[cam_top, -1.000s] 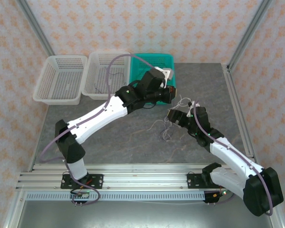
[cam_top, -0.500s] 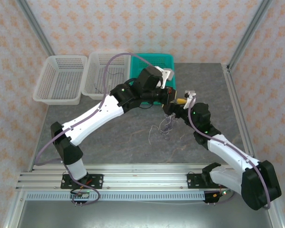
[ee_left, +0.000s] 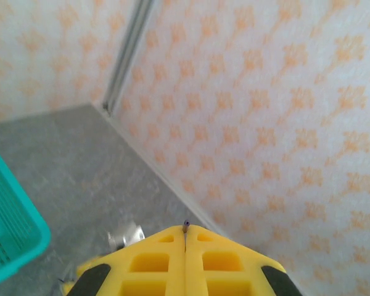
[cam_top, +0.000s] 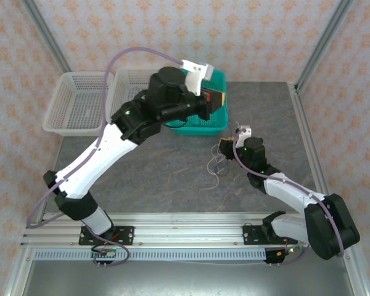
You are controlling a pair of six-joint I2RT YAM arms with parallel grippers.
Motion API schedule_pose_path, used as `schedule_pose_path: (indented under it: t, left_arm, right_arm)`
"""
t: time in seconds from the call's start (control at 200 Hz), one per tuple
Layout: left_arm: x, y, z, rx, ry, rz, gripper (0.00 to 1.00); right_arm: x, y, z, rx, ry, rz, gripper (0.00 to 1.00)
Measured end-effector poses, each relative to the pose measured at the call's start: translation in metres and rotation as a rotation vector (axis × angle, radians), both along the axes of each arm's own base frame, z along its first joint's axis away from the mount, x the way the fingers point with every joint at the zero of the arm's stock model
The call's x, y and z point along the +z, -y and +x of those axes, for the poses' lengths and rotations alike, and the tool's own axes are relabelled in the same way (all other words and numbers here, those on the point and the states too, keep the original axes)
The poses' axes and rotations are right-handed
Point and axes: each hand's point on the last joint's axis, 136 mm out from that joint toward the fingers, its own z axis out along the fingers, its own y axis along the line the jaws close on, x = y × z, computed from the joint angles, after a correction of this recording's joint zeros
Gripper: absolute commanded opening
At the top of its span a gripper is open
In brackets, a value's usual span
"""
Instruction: Untangle the cables
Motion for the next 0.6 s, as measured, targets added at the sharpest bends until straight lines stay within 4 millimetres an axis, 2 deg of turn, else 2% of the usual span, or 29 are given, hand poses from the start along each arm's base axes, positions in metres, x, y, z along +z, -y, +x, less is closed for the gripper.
schedule_pose_path:
  t: [0.12, 0.195, 0.25, 0.27, 0.295, 0.37, 0.405, 0.425, 0.601]
  left_arm:
    - [0.028, -0.028, -0.004, 0.074, 0.055, -0.04, 0.0]
    - [0.038, -0.046, -0.002, 0.127, 0.076, -0.06, 0.0]
    - [0.037, -0.058, 0.002, 0.166, 0.076, -0.066, 0.0]
    - [0.035, -0.061, 0.003, 0.178, 0.074, -0.065, 0.0]
    - [0.032, -0.065, 0.005, 0.192, 0.067, -0.063, 0.0]
    - [0.02, -0.07, 0.011, 0.218, 0.046, -0.05, 0.0]
    - [0.014, -0.07, 0.013, 0.221, 0.035, -0.044, 0.0]
    - [0.01, -0.068, 0.014, 0.22, 0.028, -0.039, 0.0]
    - [-0.015, -0.062, 0.018, 0.215, -0.024, -0.009, 0.0]
  right_arm:
    - [-0.025, 0.012, -0.018, -0.025, -0.062, -0.025, 0.32]
    - [-0.025, 0.017, -0.024, -0.037, -0.058, -0.027, 0.27]
    - [-0.02, 0.018, -0.026, -0.038, -0.043, -0.025, 0.28]
    - [-0.017, 0.018, -0.026, -0.038, -0.037, -0.022, 0.32]
    - [-0.013, 0.018, -0.026, -0.036, -0.024, -0.018, 0.4]
    - [-0.002, 0.015, -0.029, -0.017, 0.004, 0.003, 0.85]
    - [0.004, 0.013, -0.031, 0.0, 0.02, 0.014, 0.97]
    - [0.008, 0.011, -0.032, 0.012, 0.03, 0.02, 1.0]
    - [0.059, -0.012, -0.052, 0.204, 0.197, 0.054, 0.99]
